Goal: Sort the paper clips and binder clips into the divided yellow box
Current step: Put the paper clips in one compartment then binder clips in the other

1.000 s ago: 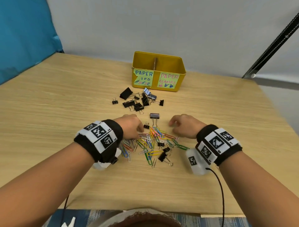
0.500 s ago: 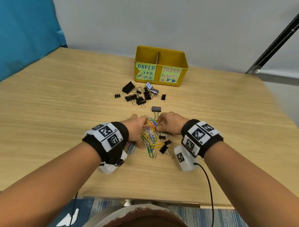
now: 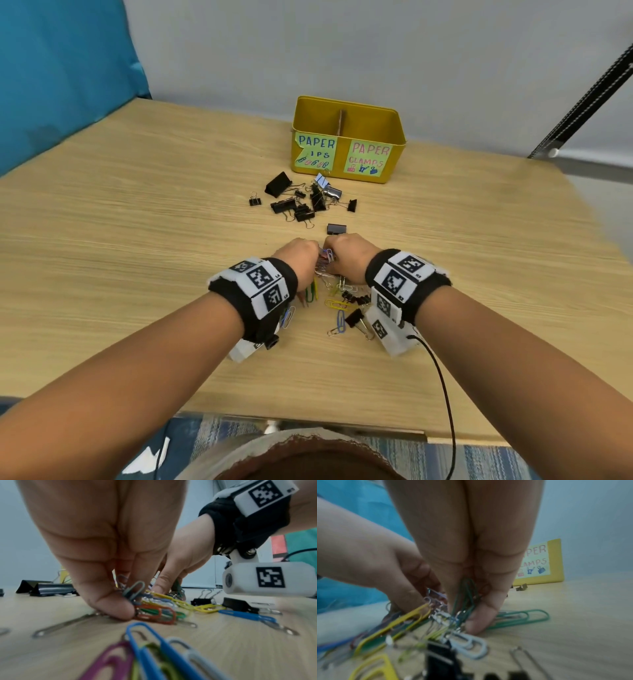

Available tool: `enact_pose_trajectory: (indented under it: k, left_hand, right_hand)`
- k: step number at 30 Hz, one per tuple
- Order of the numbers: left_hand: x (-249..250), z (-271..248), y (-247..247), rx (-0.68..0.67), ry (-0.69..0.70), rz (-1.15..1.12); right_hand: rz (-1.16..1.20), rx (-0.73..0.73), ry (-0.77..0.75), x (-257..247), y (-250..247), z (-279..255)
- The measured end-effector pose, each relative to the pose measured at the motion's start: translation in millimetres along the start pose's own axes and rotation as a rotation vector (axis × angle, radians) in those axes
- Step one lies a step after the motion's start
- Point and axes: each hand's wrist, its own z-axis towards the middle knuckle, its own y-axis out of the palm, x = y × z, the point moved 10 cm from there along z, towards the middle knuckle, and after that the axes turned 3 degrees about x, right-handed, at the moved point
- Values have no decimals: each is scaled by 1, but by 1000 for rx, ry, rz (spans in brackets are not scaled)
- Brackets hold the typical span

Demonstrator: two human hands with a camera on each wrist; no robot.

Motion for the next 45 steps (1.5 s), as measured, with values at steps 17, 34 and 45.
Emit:
enact_pose_trajectory:
  k: [17, 34, 45]
  left_hand:
    - [-19, 46, -110, -56, 23, -1181]
    - [-52, 181, -188, 311, -245, -816]
    - [-19, 121, -191, 311, 15, -410]
  right_hand:
    - [1248, -53, 13, 31, -114, 33]
    - [1199, 203, 312, 61, -163, 185]
    - [1081, 242, 158, 50, -169, 122]
